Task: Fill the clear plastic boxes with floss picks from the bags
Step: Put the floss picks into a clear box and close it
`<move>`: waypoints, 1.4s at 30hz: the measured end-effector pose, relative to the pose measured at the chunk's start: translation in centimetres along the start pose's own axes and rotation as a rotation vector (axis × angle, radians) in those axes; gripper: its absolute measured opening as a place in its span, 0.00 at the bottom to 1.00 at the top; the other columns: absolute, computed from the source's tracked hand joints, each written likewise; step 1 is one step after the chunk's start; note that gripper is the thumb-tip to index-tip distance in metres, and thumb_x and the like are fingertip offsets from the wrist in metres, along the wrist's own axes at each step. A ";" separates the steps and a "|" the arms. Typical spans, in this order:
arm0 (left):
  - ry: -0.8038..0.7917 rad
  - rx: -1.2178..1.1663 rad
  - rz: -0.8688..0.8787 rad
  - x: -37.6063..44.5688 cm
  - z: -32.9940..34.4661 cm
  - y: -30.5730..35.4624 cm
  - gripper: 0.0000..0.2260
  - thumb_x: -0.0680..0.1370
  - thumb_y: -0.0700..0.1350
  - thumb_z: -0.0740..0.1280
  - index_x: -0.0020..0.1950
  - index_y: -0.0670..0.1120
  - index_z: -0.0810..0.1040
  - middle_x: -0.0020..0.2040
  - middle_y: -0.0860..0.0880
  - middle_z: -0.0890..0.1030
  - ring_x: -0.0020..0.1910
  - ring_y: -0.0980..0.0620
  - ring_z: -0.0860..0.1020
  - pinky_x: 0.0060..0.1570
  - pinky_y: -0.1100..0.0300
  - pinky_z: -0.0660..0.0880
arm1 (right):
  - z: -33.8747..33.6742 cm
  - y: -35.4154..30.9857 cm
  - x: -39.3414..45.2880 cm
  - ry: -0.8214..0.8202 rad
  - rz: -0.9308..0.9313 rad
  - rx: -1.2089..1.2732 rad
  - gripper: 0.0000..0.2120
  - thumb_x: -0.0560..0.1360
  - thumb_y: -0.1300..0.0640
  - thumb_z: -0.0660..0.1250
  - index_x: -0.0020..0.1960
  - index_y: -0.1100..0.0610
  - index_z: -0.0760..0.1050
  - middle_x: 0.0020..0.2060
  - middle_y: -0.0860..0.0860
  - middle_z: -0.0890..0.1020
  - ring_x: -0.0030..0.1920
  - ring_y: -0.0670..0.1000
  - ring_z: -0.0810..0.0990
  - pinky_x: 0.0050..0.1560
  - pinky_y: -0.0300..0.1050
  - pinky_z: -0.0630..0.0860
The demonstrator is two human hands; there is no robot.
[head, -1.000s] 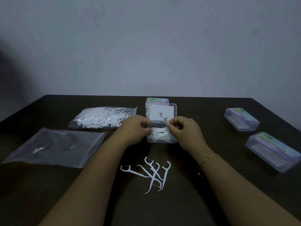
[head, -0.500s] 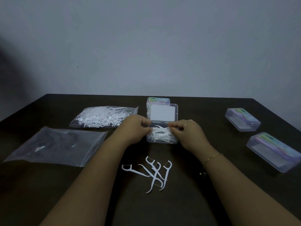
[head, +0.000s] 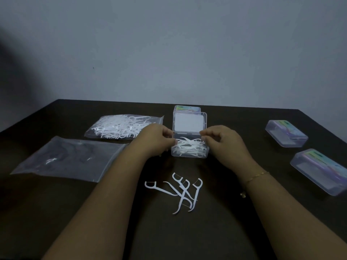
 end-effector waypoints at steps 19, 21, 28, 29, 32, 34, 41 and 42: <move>-0.622 0.404 0.033 -4.5 2.4 1.8 0.22 0.64 0.48 0.79 0.53 0.60 0.76 0.39 0.58 0.73 0.39 0.58 0.73 0.41 0.60 0.69 | 4.2 -3.5 -5.8 -0.929 -0.175 -0.190 0.19 0.69 0.56 0.75 0.55 0.39 0.79 0.42 0.45 0.74 0.47 0.44 0.74 0.50 0.36 0.70; -0.624 0.421 0.036 -4.5 3.0 1.8 0.22 0.64 0.47 0.80 0.52 0.58 0.76 0.40 0.58 0.72 0.39 0.58 0.72 0.41 0.60 0.70 | 4.2 -3.4 -5.7 -0.908 -0.154 -0.155 0.16 0.68 0.56 0.75 0.53 0.41 0.81 0.44 0.48 0.77 0.46 0.46 0.76 0.51 0.39 0.71; -0.526 0.375 0.035 -3.6 2.6 1.4 0.12 0.67 0.50 0.78 0.47 0.52 0.82 0.36 0.57 0.78 0.38 0.59 0.75 0.36 0.62 0.68 | 3.9 -2.6 -4.5 -0.786 -0.074 -0.115 0.08 0.65 0.55 0.77 0.39 0.43 0.82 0.39 0.49 0.81 0.39 0.41 0.76 0.43 0.36 0.72; -0.518 0.367 0.025 -3.5 2.5 1.3 0.12 0.67 0.51 0.78 0.47 0.51 0.82 0.37 0.57 0.79 0.40 0.58 0.76 0.37 0.62 0.69 | 3.7 -2.4 -4.4 -0.769 -0.047 -0.111 0.08 0.65 0.55 0.77 0.38 0.44 0.82 0.38 0.47 0.82 0.39 0.39 0.77 0.42 0.34 0.71; -0.497 0.351 -0.013 -3.2 2.4 0.9 0.11 0.66 0.53 0.78 0.43 0.50 0.82 0.41 0.53 0.82 0.44 0.54 0.79 0.44 0.59 0.74 | 3.1 -1.7 -3.9 -0.721 0.008 -0.128 0.07 0.67 0.56 0.77 0.36 0.46 0.81 0.37 0.44 0.83 0.36 0.37 0.77 0.40 0.29 0.71; -0.478 0.360 -0.026 -3.0 2.3 0.7 0.11 0.67 0.54 0.77 0.41 0.49 0.81 0.41 0.52 0.83 0.45 0.53 0.79 0.47 0.57 0.75 | 2.7 -1.3 -3.5 -0.683 0.039 -0.142 0.06 0.67 0.56 0.76 0.35 0.47 0.81 0.36 0.44 0.82 0.35 0.37 0.77 0.38 0.28 0.71; -0.443 0.349 -0.040 -2.7 2.0 0.4 0.15 0.68 0.58 0.75 0.44 0.47 0.82 0.42 0.50 0.82 0.45 0.52 0.79 0.48 0.56 0.75 | 2.0 -0.5 -3.0 -0.604 0.103 -0.192 0.02 0.71 0.56 0.73 0.42 0.54 0.82 0.35 0.42 0.80 0.38 0.41 0.77 0.38 0.32 0.71; -0.451 0.326 -0.029 -2.8 1.9 0.6 0.13 0.69 0.57 0.75 0.45 0.48 0.82 0.42 0.52 0.82 0.44 0.54 0.79 0.46 0.58 0.75 | 2.0 -0.4 -3.0 -0.605 0.102 -0.198 0.02 0.71 0.56 0.73 0.43 0.54 0.82 0.36 0.43 0.80 0.38 0.42 0.77 0.38 0.32 0.71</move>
Point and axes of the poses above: each hand's wrist, its own x-axis towards the middle knuckle, its own z-axis out of the palm, y = z × x, the point moved 7 cm from there along x, towards the middle knuckle
